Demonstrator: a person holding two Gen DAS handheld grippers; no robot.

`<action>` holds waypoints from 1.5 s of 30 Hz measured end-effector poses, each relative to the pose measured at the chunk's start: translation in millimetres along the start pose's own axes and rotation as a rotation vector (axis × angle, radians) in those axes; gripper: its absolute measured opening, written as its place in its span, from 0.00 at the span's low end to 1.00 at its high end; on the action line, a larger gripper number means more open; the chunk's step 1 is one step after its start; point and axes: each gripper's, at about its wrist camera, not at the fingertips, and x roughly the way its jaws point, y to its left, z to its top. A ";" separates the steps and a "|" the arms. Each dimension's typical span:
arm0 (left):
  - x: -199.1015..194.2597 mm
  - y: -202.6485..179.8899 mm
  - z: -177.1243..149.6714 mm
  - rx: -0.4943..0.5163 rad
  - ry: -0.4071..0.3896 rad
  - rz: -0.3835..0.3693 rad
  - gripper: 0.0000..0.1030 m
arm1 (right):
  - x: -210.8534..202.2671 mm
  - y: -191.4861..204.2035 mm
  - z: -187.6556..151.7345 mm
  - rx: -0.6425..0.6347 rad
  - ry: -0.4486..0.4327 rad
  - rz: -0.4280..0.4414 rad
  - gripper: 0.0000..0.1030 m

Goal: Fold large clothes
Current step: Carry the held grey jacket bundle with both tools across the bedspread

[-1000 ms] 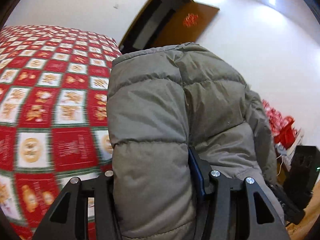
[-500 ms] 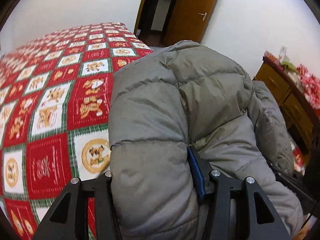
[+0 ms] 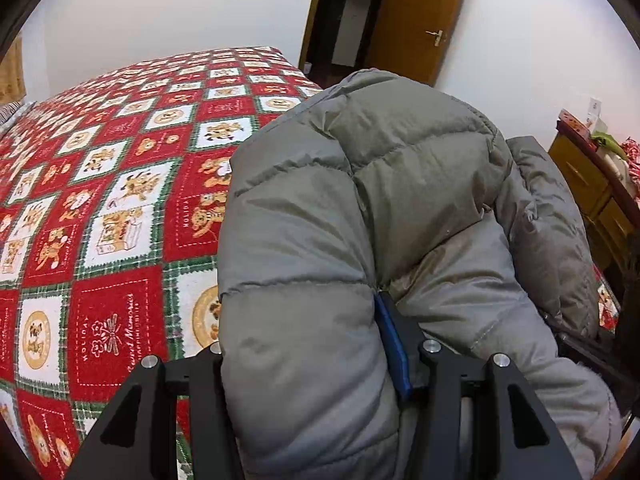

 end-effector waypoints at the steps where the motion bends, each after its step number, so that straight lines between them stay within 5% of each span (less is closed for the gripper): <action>1: 0.7 -0.7 -0.8 0.004 -0.004 0.012 0.52 | 1.1 -1.6 1.1 0.005 0.001 0.012 0.35; 23: -9.9 -0.1 -18.2 0.073 -0.014 0.077 0.51 | -0.2 -15.4 -1.0 0.050 0.015 0.104 0.40; 26: -10.1 0.4 -19.7 0.094 -0.023 0.071 0.51 | -8.1 -12.6 -2.0 0.037 0.019 0.020 0.62; 27: -10.8 2.2 -20.1 0.093 -0.022 0.063 0.52 | -12.1 -11.0 -1.8 0.037 0.024 -0.036 0.82; 30: -14.3 5.4 -19.9 0.102 -0.009 0.042 0.52 | -44.3 -14.8 -4.7 0.057 -0.052 -0.111 0.86; 36: -16.7 6.8 -17.9 0.103 0.009 0.034 0.52 | -114.4 11.4 -3.6 0.011 -0.240 -0.249 0.73; 38: -17.3 6.2 -19.1 0.108 0.006 0.043 0.52 | -130.7 18.9 0.0 0.023 -0.290 -0.218 0.67; 41: -19.6 4.5 -19.5 0.112 0.012 0.058 0.52 | -121.6 26.7 0.0 0.053 -0.205 -0.062 0.52; 43: -20.7 3.6 -19.6 0.115 0.016 0.064 0.52 | -101.7 27.9 -10.1 0.061 -0.111 -0.021 0.28; 45: -21.4 3.0 -19.4 0.122 0.019 0.069 0.52 | -85.0 27.1 -26.2 0.056 -0.061 -0.040 0.27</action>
